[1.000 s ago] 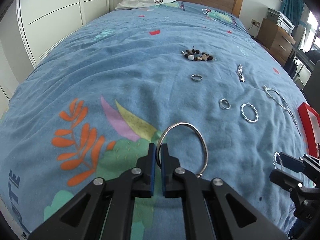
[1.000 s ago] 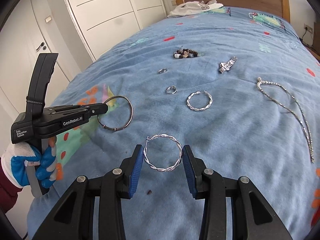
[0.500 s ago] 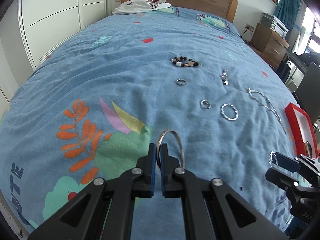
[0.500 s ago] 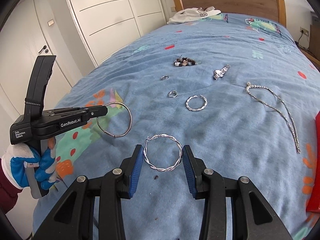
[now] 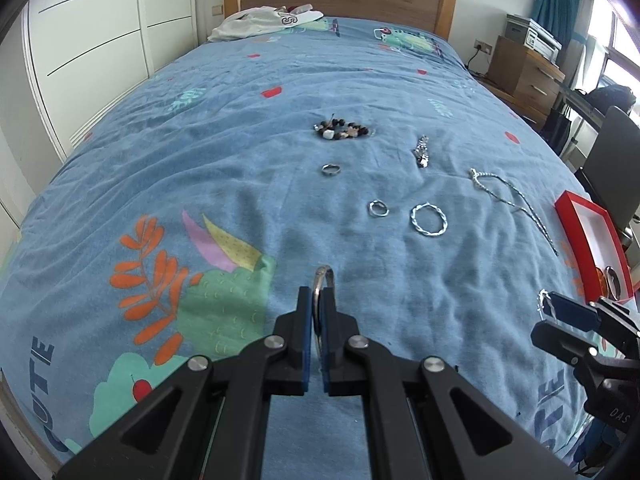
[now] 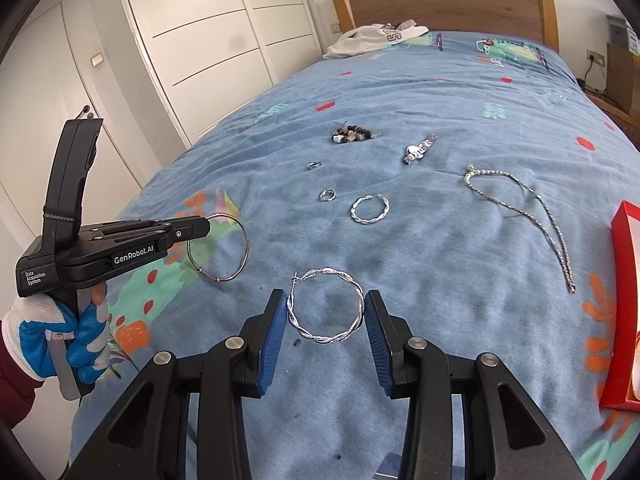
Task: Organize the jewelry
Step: 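Carry the silver bangle and twisted hoop into the red-rimmed box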
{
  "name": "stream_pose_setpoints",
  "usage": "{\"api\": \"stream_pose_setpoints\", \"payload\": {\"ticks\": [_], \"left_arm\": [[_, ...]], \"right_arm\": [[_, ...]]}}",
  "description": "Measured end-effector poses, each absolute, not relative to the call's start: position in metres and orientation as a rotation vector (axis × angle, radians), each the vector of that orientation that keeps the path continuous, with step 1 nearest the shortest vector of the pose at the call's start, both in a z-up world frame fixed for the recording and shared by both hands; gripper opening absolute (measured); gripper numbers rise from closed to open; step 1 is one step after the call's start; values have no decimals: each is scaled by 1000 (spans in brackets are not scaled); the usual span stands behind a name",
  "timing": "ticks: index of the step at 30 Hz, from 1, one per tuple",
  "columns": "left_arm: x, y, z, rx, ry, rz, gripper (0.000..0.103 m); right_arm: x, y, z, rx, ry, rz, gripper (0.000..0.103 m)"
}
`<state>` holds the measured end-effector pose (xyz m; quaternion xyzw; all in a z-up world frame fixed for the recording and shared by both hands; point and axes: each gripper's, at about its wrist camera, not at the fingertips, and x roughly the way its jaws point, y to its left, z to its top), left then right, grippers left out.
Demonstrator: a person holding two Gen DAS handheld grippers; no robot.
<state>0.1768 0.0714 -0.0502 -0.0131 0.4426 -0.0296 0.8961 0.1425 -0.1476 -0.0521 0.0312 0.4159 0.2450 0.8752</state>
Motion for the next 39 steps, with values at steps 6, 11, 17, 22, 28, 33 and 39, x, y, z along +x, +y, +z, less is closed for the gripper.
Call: {"api": "stream_pose_setpoints", "payload": {"ticks": [6, 11, 17, 22, 28, 33, 39], "left_arm": [[175, 66, -48, 1, 930, -51, 3], [172, 61, -42, 12, 933, -65, 3], [170, 44, -28, 21, 918, -95, 3], [170, 16, -12, 38, 895, -142, 3], [172, -35, 9, 64, 865, -227, 3], [178, -96, 27, 82, 842, -330, 3], [188, -180, 44, 94, 821, -470, 3]], "right_arm": [[140, -154, -51, 78, 864, 509, 40], [139, -160, -49, 91, 859, 505, 40], [137, -174, -44, 114, 845, 487, 40], [133, -197, -35, 126, 826, 455, 40], [126, -238, -19, 140, 792, 385, 40], [119, -285, -7, 145, 768, 299, 40], [112, -361, 6, 147, 750, 169, 40]]}}
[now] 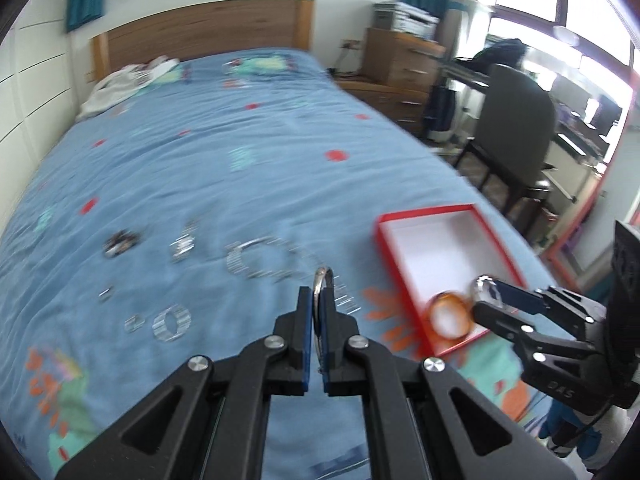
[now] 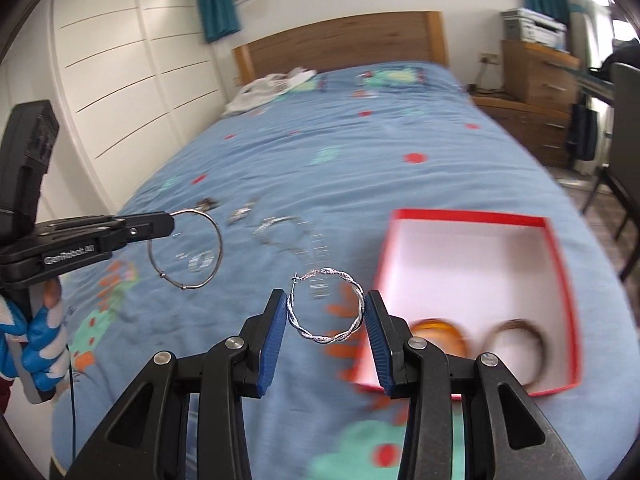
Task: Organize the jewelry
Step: 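Carry the silver bangle and twisted hoop into the red-rimmed box, then open both grippers to drop the silver pieces into the box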
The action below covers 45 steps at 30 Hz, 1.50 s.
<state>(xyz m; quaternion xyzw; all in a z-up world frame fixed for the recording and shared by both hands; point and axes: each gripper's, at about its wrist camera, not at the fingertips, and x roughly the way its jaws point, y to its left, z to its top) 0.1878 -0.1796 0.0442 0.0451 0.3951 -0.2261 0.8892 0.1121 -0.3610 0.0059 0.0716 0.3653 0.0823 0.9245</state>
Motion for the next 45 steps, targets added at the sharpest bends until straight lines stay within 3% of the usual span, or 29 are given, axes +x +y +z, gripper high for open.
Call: {"api": "stream_pose_setpoints", "payload": {"ticks": [8, 15, 26, 45], "left_arm": [[216, -294, 40, 91, 834, -617, 3], [249, -356, -6, 99, 921, -650, 3], [282, -365, -55, 106, 997, -623, 4], [302, -378, -95, 194, 1048, -535, 6]], "right_arm": [[134, -452, 0, 130, 793, 48, 40], [167, -491, -37, 116, 875, 31, 40], [192, -499, -84, 40, 980, 74, 40], [199, -484, -93, -120, 1050, 103, 41]]}}
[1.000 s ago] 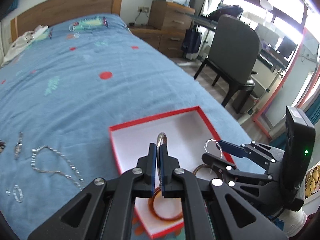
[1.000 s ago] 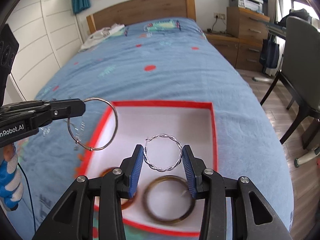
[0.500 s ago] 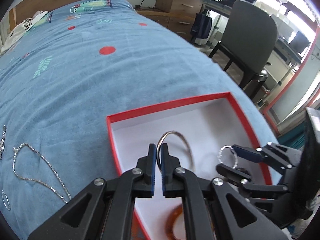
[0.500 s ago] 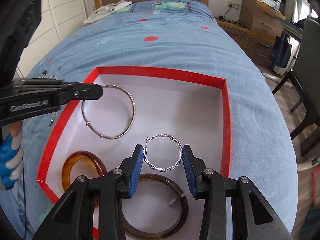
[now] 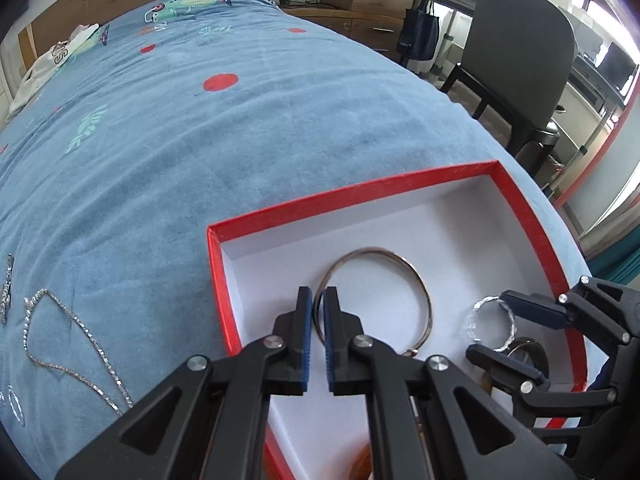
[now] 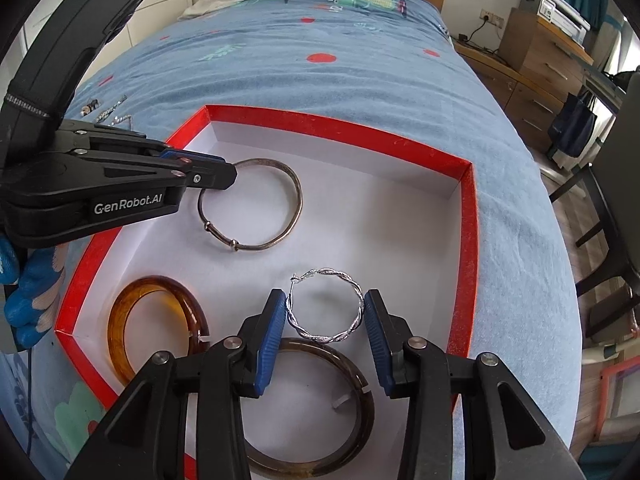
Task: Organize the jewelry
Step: 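Open both grippers to drop the silver pieces into the box, then withdraw both grippers back over the remaining jewelry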
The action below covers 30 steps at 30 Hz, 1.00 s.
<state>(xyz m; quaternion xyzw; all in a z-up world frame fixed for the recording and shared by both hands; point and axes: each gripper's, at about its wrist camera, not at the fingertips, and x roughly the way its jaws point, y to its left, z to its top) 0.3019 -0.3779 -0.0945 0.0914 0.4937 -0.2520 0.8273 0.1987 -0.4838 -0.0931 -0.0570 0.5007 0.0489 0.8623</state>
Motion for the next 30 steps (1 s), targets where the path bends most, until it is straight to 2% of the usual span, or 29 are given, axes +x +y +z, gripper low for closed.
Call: {"api": "stream_pose_setpoints", "payload": {"ticks": [3, 6, 10, 13, 22, 30], "left_arm": [[305, -372, -91, 145, 1069, -545, 9], [299, -365, -80, 128, 1057, -559, 21], [278, -352, -48, 129, 997, -558, 29], [250, -337, -16, 143, 928, -532, 37], [149, -270, 64, 186, 762, -396, 43], [81, -198, 93, 173, 693, -289, 43]], "right_arm": [[197, -484, -91, -113, 1059, 90, 41], [190, -487, -83, -82, 1047, 70, 42], [171, -486, -59, -59, 1005, 43, 43], [153, -483, -37, -20, 962, 29, 49], [83, -428, 38, 50, 812, 58, 63], [32, -374, 68, 55, 745, 98, 70]]}}
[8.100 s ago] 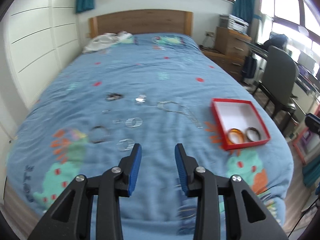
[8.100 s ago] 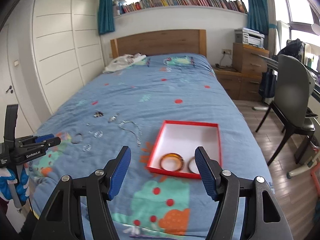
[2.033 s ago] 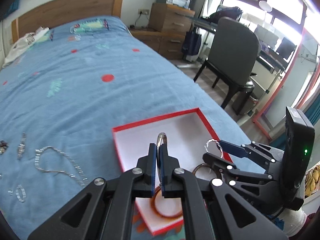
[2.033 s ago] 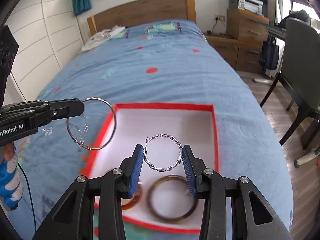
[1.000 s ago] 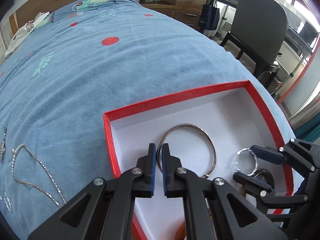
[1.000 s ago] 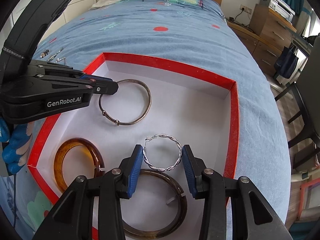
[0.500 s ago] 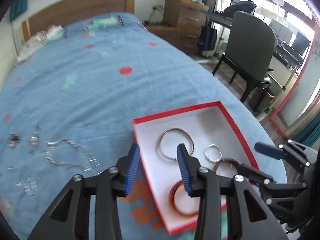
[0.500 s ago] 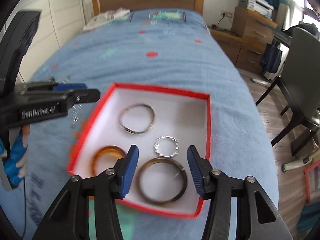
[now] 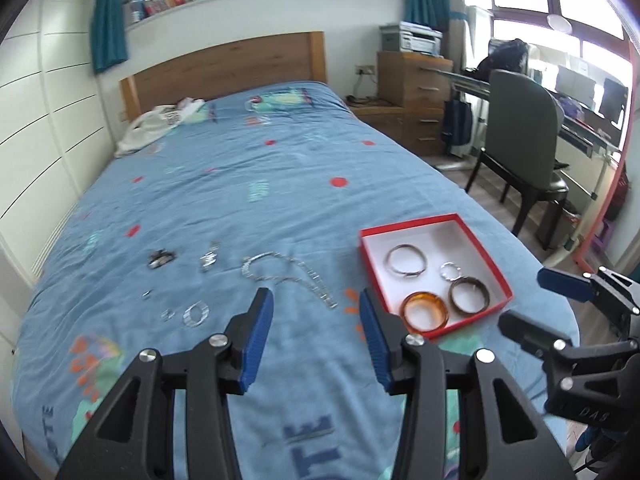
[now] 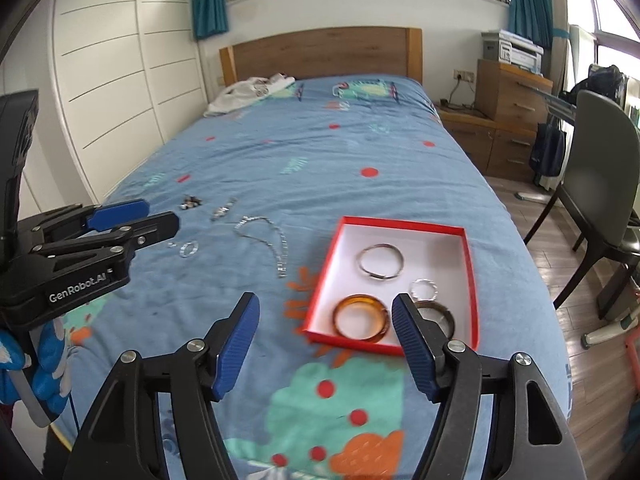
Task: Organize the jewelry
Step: 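Withdraw both grippers back over the remaining jewelry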
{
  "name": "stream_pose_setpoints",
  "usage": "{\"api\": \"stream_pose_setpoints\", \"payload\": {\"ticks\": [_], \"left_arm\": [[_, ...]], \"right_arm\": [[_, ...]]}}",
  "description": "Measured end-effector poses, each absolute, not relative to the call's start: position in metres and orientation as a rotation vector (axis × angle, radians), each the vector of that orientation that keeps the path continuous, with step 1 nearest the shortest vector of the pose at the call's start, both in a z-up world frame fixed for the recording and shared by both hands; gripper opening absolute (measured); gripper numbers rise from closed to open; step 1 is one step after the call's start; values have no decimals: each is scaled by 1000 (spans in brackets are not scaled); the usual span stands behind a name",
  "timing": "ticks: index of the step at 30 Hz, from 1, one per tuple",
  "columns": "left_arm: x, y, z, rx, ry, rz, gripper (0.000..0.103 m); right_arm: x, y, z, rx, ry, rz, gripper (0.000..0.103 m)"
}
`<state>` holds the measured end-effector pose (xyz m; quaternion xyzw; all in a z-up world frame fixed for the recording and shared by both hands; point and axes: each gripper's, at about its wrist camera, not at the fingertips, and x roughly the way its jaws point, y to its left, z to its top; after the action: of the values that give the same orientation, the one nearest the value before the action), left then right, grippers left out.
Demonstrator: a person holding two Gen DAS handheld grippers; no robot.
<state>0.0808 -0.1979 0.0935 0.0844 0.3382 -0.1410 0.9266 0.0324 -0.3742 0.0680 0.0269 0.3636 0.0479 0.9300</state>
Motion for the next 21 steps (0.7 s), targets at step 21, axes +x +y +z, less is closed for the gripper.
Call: {"api": "stream_pose_setpoints", "payload": {"ticks": [21], "left_arm": [[27, -56, 107, 78, 630, -46, 52]], "right_arm": [[4, -281, 97, 8, 649, 214, 78]]}}
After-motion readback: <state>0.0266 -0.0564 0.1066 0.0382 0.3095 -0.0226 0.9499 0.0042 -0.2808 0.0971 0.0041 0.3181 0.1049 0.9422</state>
